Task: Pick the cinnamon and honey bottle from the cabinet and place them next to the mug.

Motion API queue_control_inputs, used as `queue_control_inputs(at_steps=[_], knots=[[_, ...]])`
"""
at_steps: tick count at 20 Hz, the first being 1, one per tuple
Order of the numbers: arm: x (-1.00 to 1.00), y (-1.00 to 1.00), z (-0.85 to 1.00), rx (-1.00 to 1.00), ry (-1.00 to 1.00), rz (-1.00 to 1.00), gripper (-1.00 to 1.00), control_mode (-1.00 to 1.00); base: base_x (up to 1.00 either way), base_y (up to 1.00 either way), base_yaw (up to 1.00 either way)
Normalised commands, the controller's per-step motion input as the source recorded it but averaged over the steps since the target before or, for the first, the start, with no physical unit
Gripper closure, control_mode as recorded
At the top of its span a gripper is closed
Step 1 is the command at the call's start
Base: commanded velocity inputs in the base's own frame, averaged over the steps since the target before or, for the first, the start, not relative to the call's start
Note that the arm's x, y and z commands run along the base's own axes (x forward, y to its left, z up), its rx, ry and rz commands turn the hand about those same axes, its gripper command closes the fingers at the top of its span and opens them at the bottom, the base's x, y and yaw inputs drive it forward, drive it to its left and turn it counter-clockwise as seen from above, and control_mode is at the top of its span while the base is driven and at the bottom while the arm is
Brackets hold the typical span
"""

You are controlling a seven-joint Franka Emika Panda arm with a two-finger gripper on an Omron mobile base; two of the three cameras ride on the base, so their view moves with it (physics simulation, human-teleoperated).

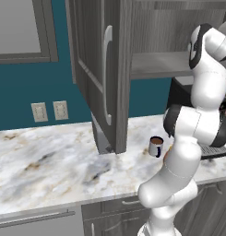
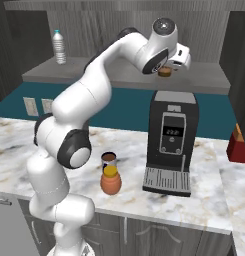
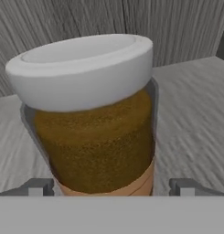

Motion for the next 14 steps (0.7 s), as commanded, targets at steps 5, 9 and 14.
queue_control_inputs(at_steps=[5, 9, 14], knots=[[0.0, 0.0, 0.0, 0.0, 0.0, 0.0, 1.0, -1.0, 0.0, 0.0, 0.0], [-0.12, 0.0, -0.02, 0.0, 0.0, 0.0, 1.0, -1.0, 0.0, 0.0, 0.0], [-0.27, 0.08, -0.15, 0.0, 0.0, 0.0, 1.0, -1.0, 0.0, 0.0, 0.0]])
